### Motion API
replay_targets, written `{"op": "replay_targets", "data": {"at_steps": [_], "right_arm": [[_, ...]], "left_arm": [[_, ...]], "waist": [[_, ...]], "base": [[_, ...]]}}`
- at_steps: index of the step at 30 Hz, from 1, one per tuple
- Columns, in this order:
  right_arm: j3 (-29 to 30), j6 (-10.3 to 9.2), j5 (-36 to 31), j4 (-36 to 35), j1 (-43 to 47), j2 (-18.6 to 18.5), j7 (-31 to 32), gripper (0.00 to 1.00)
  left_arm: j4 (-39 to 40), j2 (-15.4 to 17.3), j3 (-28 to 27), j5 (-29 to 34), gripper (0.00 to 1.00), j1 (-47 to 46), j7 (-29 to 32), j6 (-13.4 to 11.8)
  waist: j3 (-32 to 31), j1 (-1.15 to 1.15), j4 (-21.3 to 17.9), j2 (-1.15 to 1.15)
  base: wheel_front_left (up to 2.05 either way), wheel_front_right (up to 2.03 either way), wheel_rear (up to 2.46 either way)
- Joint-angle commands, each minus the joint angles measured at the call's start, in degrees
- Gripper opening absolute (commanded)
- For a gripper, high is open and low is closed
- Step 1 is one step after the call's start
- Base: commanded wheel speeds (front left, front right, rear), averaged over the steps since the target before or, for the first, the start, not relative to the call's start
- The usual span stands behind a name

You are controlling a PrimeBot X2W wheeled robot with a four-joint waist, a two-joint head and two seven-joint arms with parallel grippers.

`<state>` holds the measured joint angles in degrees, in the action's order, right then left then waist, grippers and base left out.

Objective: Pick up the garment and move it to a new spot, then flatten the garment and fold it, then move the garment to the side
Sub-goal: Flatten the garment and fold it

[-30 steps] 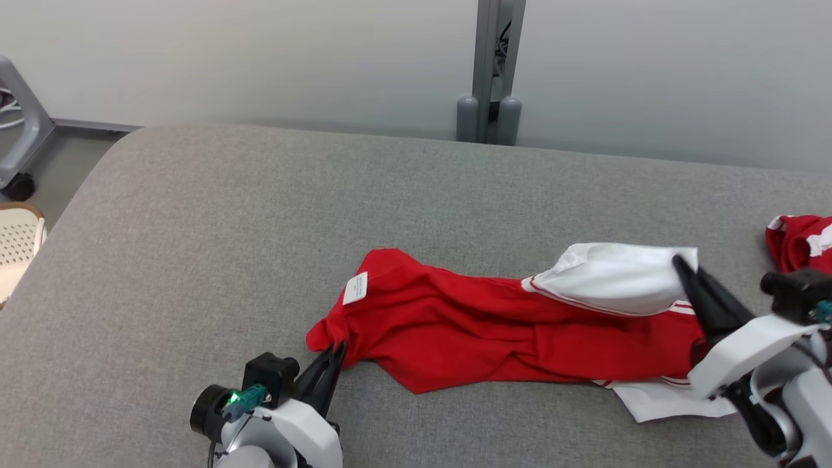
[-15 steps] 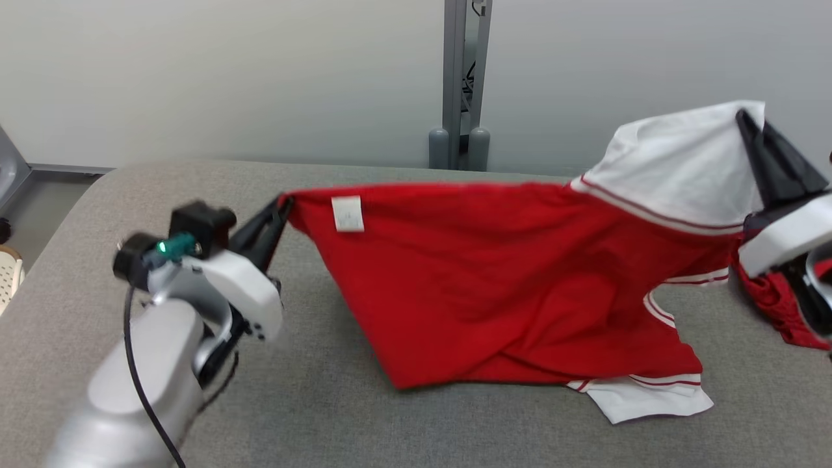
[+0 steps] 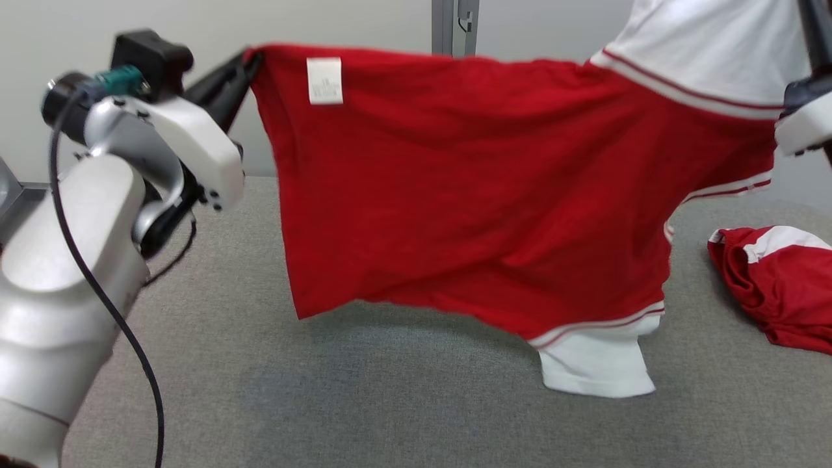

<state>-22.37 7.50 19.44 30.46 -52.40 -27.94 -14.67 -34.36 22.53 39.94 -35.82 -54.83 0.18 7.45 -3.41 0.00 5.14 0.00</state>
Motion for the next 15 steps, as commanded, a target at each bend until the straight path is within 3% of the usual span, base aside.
{"op": "replay_targets", "data": {"at_steps": [1, 6, 15], "right_arm": [[0.29, 0.0, -0.58, 0.12, -0.7, -0.2, -0.24, 0.0], [0.17, 0.0, -2.85, 1.09, -3.08, 0.7, -0.52, 0.0], [-5.68, 0.0, 0.05, 2.42, -6.32, -0.75, 0.93, 0.0]], "left_arm": [[-0.42, 0.15, -0.34, 0.14, 0.0, -1.43, -0.57, -0.04], [-3.78, -1.03, -0.5, 2.66, 0.0, -5.15, -3.55, -3.27], [-7.22, -0.3, 2.08, 2.97, 0.0, -7.26, 1.82, -1.83]], "waist": [[0.01, 0.0, 0.01, 0.0], [-0.12, 0.0, 0.48, 0.0], [3.39, 0.0, 0.53, 0.0]], "base": [[0.0, 0.0, 0.0], [0.0, 0.0, 0.0], [0.0, 0.0, 0.0]]}}
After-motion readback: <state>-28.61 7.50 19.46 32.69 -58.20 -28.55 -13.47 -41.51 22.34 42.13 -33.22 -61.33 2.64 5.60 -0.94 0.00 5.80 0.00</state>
